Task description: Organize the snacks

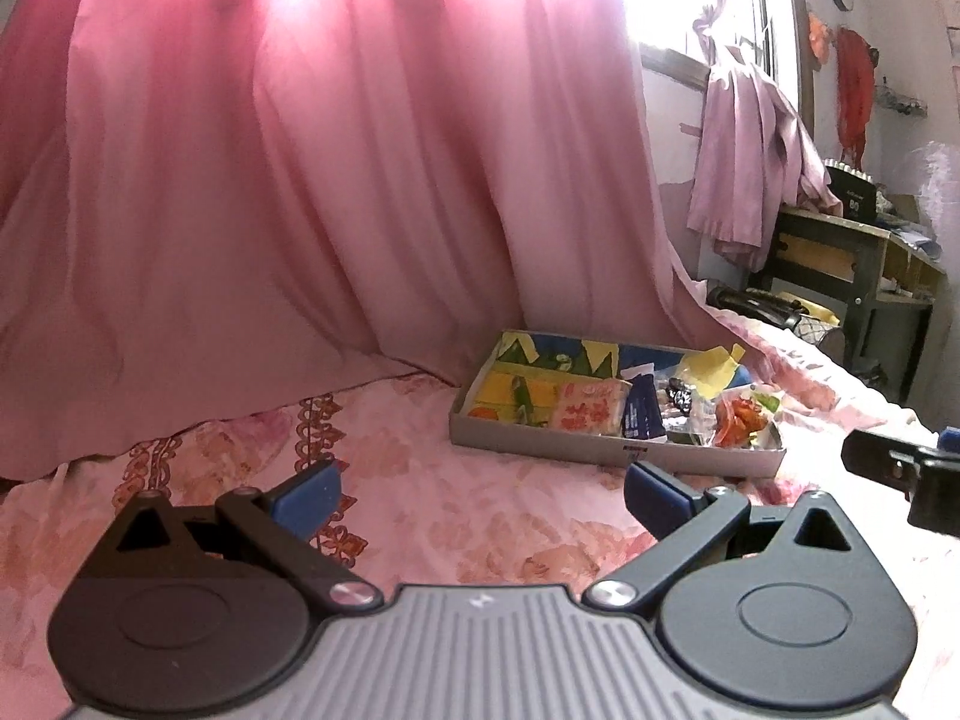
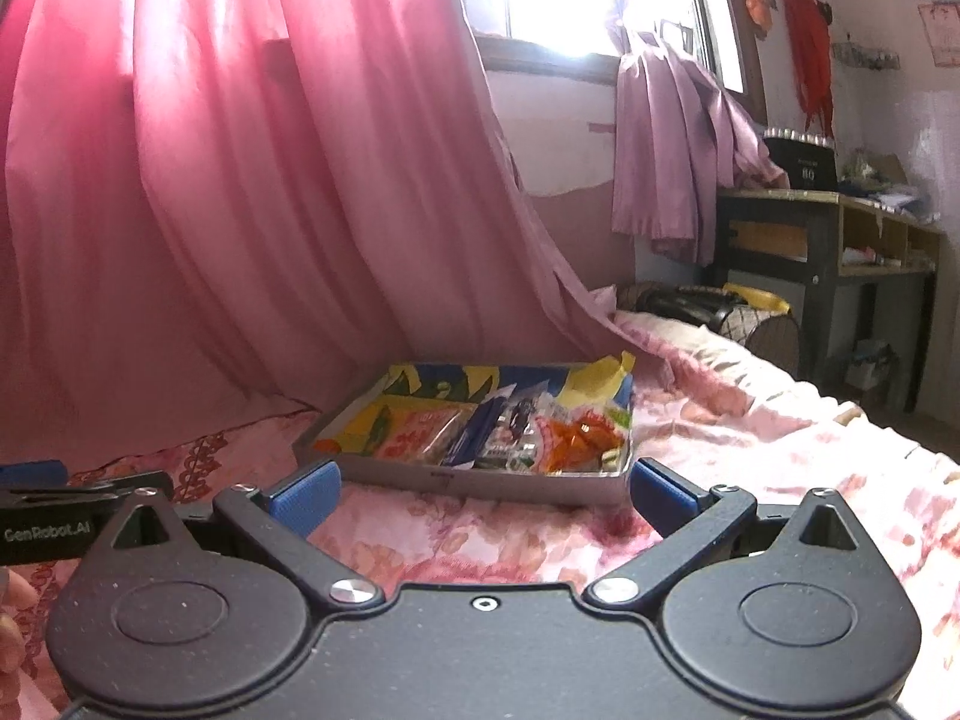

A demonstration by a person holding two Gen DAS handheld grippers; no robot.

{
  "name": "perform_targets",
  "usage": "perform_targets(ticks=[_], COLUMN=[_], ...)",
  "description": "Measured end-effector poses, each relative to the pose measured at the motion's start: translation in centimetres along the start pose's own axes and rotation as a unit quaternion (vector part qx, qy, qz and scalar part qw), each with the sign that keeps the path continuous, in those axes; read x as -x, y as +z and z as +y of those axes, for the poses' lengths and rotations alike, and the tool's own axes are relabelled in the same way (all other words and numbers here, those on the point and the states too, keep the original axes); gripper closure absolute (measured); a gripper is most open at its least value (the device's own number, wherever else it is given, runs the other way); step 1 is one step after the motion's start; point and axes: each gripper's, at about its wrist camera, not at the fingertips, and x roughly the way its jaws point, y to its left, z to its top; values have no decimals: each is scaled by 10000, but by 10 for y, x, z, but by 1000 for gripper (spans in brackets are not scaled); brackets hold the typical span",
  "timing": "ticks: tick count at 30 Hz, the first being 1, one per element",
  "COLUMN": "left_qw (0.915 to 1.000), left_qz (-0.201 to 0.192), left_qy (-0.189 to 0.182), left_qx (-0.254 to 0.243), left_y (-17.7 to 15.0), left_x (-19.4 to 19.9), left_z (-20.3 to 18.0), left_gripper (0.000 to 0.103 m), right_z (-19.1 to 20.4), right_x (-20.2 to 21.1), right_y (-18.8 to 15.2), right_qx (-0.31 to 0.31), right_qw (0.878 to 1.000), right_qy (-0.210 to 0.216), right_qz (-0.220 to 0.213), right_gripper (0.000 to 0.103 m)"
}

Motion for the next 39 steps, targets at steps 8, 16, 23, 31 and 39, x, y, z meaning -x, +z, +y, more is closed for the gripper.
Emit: perform_targets(ticks=[8,16,23,31,39], left_qw=[9999,9988,9973,9968,9963], left_qz=[147,430,665,740,800], left_qy=[66,188,299,295,297], left_qx=[-55,-120,-93,-98,-87], left_y=[-3,-7,-9,-9,-9], left_x=[-1,-8,-16,-19,-22], left_z=[0,-1,1,2,2], left_gripper=[0,0,0,0,0], right_z=[1,6,9,9,10], right_x=[-6,-13,-19,-26,-31], right_y=[-13,-19,-22,-26,-27], right_qx=[-258,-179,-103,-210,-180], right_qw=[9990,9981,9971,9964,9957], right_qy=[21,-56,-88,-202,-262], right_qz=[375,579,746,800,866], right_gripper=[1,1,1,1,1])
